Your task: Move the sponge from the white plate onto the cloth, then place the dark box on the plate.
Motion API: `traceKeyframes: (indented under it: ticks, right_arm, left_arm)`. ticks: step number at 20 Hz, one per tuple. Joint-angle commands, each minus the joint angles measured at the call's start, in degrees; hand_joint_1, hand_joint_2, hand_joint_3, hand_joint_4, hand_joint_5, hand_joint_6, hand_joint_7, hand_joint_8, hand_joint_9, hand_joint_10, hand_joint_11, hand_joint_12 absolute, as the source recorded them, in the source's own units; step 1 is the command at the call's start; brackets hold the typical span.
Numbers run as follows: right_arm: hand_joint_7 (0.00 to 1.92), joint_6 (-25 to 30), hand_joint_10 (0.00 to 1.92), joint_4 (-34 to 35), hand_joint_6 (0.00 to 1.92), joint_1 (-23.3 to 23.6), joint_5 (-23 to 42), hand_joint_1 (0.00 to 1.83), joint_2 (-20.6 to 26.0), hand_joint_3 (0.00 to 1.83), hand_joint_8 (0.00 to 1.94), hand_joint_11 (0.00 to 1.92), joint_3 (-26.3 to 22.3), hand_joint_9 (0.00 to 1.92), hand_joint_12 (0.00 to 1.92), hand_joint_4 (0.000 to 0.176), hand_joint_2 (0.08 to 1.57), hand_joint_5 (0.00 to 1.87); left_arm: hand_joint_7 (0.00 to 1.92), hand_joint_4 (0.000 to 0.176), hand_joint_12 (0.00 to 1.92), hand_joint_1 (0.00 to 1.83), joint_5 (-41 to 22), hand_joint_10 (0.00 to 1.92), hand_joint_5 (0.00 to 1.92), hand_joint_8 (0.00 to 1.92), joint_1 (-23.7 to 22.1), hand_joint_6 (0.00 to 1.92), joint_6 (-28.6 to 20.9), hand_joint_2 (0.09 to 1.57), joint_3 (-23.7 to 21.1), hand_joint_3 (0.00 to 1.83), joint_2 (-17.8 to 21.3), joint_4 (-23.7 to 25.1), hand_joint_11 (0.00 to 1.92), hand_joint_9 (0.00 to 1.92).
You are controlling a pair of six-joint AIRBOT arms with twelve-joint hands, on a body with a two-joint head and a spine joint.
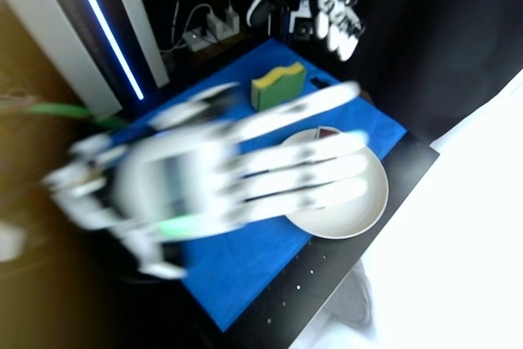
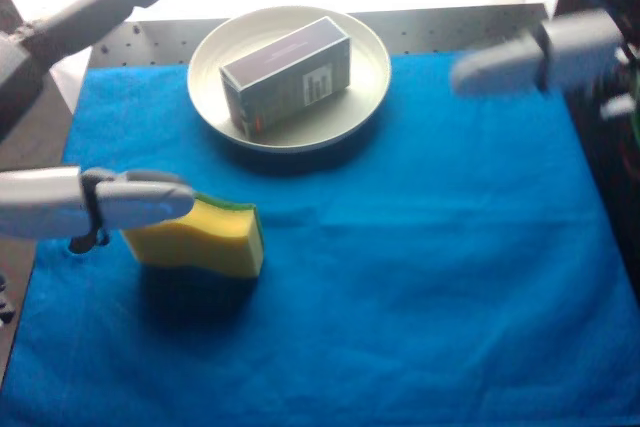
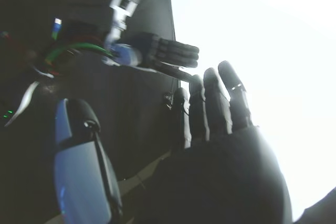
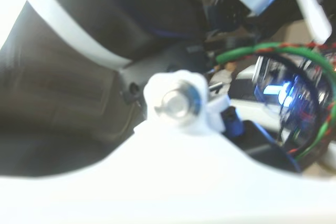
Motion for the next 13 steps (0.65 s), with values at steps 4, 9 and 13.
traceKeyframes:
  ticks: [4,9,13]
  right_arm:
    - [0.02,-3.7,0.0,11.8,0.0,-9.8,19.1,0.62,4.9,0.01,0.01,0.0,-8.9,0.0,0.0,0.176,0.79,0.0]
    - [0.0,-4.8,0.0,18.9,0.0,-21.1,23.3,0.65,6.5,0.01,0.0,0.0,-15.1,0.0,0.0,0.176,0.86,0.0]
    - [0.0,-4.9,0.0,22.2,0.0,-25.4,31.5,0.65,6.7,0.01,0.0,0.0,-18.1,0.0,0.0,0.176,0.87,0.0]
  left_arm:
    - [0.0,0.12,0.47,0.54,-14.4,0.0,0.0,0.0,5.5,0.0,0.9,0.85,-2.9,0.01,1.0,-4.9,0.0,0.0]
    - [0.0,0.171,0.48,0.27,-19.3,0.0,0.0,0.0,11.9,0.0,0.8,0.93,-5.8,0.01,0.4,-10.3,0.0,0.0]
    - [0.0,0.172,0.49,0.27,-19.4,0.0,0.0,0.0,8.9,0.0,-0.1,0.93,-4.0,0.01,0.0,-8.6,0.0,0.0]
